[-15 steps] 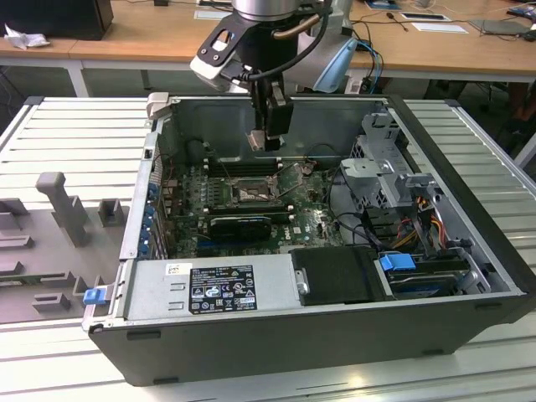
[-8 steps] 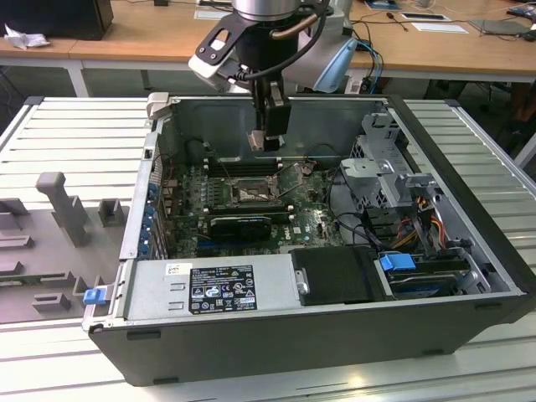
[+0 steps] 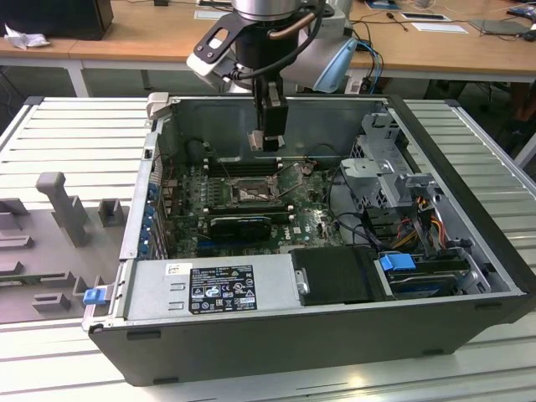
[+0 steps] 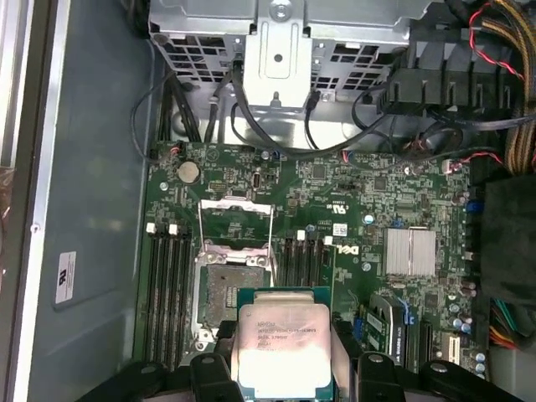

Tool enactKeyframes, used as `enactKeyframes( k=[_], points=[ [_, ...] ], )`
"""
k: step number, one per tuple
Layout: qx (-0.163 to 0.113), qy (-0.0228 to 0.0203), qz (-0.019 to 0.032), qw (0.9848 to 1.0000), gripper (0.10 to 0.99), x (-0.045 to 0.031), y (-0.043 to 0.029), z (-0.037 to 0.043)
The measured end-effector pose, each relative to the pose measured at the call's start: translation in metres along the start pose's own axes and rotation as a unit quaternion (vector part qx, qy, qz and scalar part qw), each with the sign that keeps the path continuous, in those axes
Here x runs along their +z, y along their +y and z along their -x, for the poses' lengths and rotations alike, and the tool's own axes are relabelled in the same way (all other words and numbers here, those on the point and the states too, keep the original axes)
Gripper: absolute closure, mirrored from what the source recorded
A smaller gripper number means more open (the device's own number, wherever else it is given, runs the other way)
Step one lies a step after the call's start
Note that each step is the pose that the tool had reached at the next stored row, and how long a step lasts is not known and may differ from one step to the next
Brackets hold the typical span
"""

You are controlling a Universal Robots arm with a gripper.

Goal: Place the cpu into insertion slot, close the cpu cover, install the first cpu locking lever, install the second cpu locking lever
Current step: 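Place the cpu into insertion slot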

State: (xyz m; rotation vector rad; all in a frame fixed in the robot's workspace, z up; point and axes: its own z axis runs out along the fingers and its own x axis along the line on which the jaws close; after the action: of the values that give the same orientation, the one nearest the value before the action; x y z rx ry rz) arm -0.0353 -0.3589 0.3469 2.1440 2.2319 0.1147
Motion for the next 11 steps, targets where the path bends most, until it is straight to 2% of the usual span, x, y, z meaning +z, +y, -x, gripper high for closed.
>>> enactKeyframes(
  k=[11],
  points=[
    [0.036, -0.0031, 0.0007, 0.9993, 0.561, 0.0, 0.0, 0.0]
  ],
)
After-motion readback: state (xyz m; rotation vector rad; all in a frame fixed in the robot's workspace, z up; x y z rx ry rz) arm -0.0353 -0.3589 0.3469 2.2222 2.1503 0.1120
